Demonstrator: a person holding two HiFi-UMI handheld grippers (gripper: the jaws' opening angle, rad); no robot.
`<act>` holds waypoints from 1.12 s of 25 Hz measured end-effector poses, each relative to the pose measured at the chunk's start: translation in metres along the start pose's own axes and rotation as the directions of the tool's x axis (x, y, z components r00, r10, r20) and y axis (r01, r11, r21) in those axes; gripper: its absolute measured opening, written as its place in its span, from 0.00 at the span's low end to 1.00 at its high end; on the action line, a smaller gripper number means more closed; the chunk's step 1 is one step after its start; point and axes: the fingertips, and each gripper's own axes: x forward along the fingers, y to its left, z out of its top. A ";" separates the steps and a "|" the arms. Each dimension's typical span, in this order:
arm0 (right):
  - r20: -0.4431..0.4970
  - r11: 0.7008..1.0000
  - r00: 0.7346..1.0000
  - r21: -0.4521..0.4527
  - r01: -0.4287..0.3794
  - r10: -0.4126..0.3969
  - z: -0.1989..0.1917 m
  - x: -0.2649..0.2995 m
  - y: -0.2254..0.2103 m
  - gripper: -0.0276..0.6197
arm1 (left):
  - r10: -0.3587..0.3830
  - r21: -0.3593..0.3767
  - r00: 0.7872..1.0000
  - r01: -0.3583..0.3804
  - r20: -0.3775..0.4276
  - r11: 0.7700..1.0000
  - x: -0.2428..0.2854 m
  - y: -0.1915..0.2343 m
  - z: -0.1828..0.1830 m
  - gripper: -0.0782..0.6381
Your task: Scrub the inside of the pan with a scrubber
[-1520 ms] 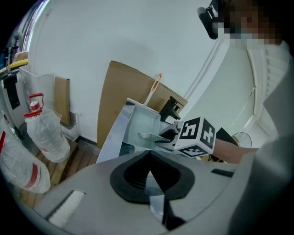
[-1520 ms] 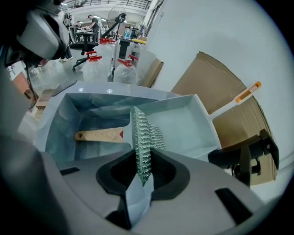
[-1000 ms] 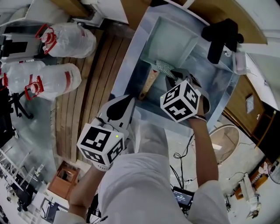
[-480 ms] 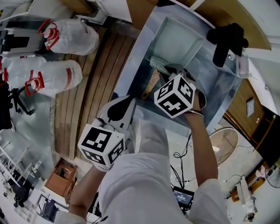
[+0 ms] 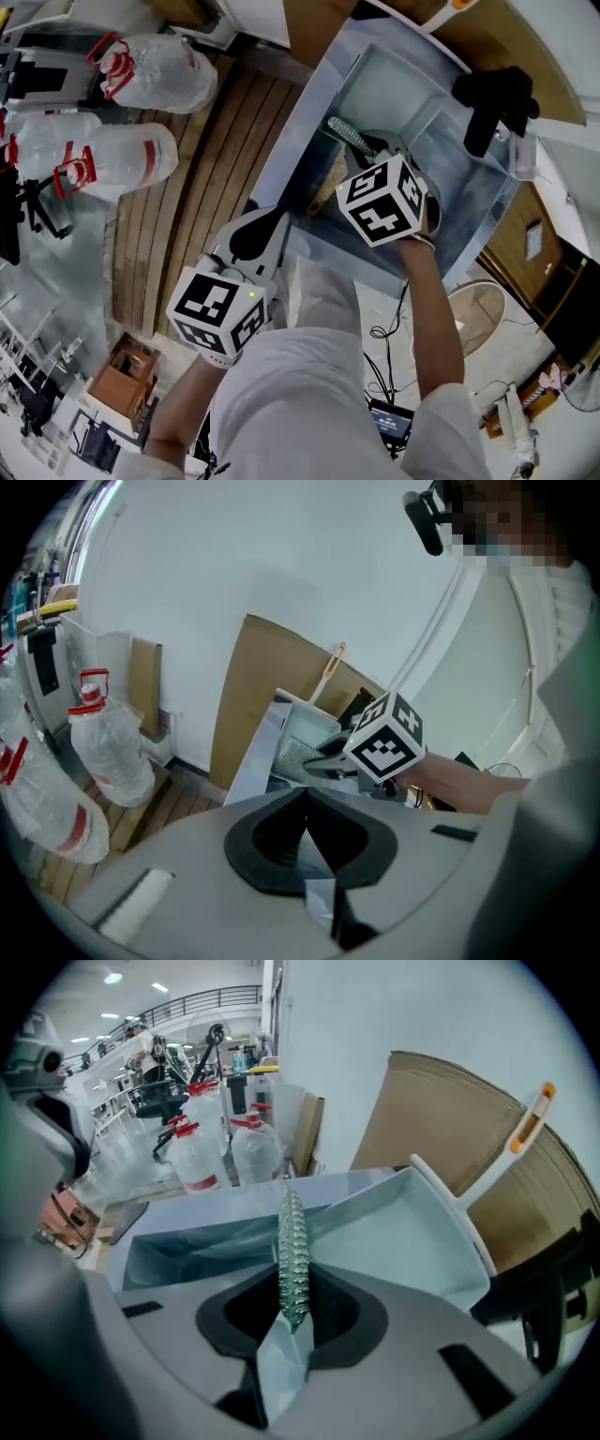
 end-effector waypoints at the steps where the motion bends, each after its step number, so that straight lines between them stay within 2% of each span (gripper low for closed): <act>1: 0.008 1.000 1.000 0.016 0.013 -0.013 0.001 -0.001 -0.005 0.14 | 0.000 -0.001 1.000 0.000 0.000 1.000 0.000 0.000 0.000 0.12; 6: 0.020 0.997 0.998 0.059 0.053 -0.055 0.006 0.001 -0.020 0.14 | 0.000 0.000 1.000 0.000 -0.003 1.000 0.004 0.001 0.002 0.12; 15: 0.014 0.982 0.983 0.044 0.185 -0.185 0.012 0.000 -0.053 0.14 | 0.004 -0.003 1.000 -0.004 -0.002 1.000 0.008 0.002 0.009 0.12; 23: 0.026 0.956 0.956 0.038 0.292 -0.293 0.022 -0.007 -0.085 0.14 | 0.008 -0.008 1.000 -0.008 0.004 1.000 0.012 0.002 0.016 0.12; 28: 0.033 0.926 0.926 0.018 0.376 -0.377 0.028 -0.015 -0.102 0.14 | 0.011 -0.010 1.000 -0.011 0.009 1.000 0.013 0.001 0.021 0.12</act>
